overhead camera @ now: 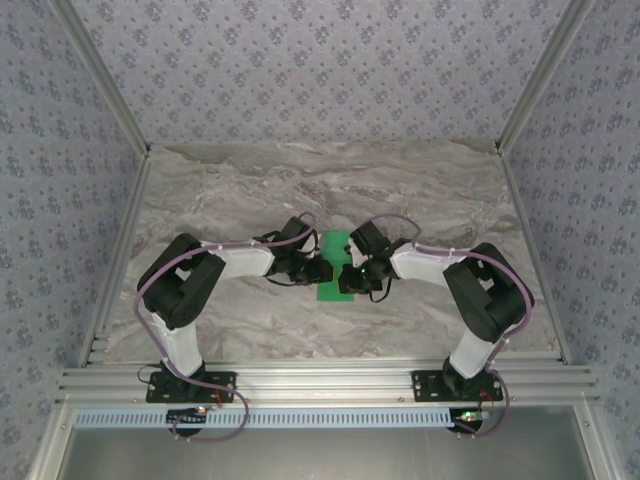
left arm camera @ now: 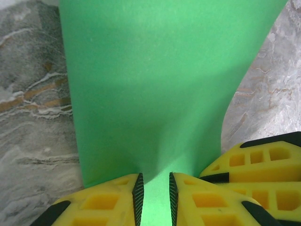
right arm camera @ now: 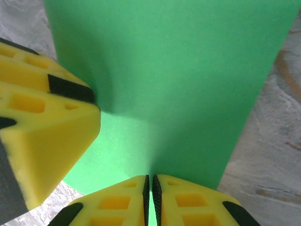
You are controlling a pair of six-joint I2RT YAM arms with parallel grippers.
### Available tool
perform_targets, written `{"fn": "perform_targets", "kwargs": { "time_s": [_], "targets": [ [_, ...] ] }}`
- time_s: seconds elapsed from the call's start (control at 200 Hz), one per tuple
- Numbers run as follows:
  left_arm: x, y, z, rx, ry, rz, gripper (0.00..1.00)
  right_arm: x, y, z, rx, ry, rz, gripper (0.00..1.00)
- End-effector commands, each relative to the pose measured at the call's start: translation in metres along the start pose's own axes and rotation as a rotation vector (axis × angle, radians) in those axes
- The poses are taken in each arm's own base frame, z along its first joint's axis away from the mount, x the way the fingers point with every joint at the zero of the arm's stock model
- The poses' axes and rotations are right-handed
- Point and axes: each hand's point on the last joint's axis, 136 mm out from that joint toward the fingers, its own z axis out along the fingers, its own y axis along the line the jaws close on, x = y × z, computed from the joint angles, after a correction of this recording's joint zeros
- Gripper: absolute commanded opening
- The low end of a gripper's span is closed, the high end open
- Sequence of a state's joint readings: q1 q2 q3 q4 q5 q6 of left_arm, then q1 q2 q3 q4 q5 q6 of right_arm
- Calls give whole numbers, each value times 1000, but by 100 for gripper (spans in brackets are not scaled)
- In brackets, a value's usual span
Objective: Fold a paper plane with a square sheet of paper (fold left side to right side)
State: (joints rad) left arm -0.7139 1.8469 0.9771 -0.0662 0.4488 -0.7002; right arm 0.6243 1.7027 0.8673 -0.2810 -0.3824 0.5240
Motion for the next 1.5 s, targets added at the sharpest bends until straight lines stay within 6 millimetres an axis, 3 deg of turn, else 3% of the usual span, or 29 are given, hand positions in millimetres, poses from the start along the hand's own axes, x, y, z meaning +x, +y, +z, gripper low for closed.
{"fn": "perform_targets", "kwargs": {
  "time_s": [0.0,0.145,0.265,0.535,0.889,1.494],
  "targets": [
    [-2,-6,-6,-27,4,7,25,17,-22,11,93,60,45,15],
    [-20,-27,-13,17,-24,32,25,25,-37,12,154,83,42,14],
    [-32,-30,-11,19,-29,32,25,29,-47,11,207,101,25,12],
    [-49,-8,6,-37,-32,8,24,34,-59,12,265,128,8,11],
    [-70,21,12,-82,-78,-25,24,43,-65,10,293,168,-17,10],
    [-146,54,6,-131,-164,-97,24,60,-72,11,300,225,-44,9]
  ]
}}
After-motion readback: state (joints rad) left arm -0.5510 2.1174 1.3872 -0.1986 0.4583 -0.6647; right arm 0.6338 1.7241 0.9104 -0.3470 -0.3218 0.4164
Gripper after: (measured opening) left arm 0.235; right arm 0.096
